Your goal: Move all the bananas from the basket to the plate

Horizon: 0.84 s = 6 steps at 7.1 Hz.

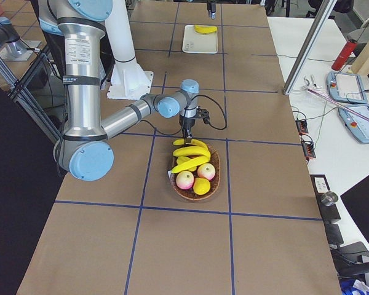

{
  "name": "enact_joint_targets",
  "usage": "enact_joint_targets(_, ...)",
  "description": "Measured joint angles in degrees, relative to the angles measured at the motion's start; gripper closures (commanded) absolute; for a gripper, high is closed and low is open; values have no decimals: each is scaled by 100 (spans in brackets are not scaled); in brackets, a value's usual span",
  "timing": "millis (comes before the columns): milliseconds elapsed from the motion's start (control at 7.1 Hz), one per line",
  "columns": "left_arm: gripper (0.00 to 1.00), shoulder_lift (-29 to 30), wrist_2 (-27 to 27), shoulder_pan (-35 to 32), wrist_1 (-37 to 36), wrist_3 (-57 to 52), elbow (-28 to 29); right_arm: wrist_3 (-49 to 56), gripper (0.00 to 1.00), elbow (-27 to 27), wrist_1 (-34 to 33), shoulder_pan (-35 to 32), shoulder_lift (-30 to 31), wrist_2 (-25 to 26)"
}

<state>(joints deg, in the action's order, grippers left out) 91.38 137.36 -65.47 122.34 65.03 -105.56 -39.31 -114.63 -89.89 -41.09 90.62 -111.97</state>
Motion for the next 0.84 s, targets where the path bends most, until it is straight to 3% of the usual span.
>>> enact_joint_targets(282, 0, 45, -15, 33, 0, 75, -7, 58, 97, -38, -2, -131, -10, -32)
enact_joint_targets(845, 0, 106, -25, 43, -8, 89, 36, 62, 100, -555, -113, -342, -77, -141)
